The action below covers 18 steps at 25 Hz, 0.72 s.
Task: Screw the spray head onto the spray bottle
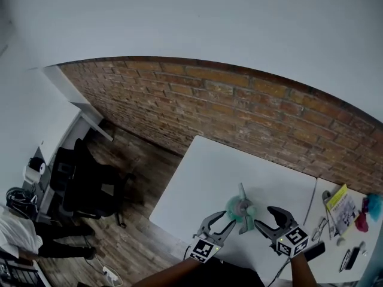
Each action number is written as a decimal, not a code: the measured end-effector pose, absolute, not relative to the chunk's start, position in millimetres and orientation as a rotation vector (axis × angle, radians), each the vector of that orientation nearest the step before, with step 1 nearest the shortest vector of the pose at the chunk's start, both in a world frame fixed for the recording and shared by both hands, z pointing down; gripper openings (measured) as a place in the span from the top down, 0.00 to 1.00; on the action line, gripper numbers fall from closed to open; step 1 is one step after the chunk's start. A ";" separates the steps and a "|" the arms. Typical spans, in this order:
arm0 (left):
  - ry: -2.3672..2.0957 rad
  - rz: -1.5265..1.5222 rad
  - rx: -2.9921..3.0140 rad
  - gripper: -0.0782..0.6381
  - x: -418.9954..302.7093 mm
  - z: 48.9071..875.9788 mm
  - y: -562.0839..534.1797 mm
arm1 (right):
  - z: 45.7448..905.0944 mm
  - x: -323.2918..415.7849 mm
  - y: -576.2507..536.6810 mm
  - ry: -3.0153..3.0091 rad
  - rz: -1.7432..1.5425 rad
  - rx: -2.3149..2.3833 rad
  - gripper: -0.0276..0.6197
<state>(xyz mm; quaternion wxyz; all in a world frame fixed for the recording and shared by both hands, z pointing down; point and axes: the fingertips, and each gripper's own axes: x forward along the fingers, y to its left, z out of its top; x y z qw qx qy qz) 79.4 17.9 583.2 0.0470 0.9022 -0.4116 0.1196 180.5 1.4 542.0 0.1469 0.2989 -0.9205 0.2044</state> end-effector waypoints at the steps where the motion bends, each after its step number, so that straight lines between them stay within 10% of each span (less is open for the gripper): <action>1: -1.256 0.384 2.758 0.66 77.7 588.7 15.7 | 534.4 176.5 0.2 -2.609 0.617 0.859 0.55; 7: -1.257 0.384 2.722 0.89 70.9 616.1 4.4 | 534.6 148.4 2.8 -2.443 0.702 0.802 0.55; 18: -0.906 0.459 2.868 0.89 77.5 654.6 -5.4 | 553.6 118.2 -20.7 -2.161 0.639 0.922 0.50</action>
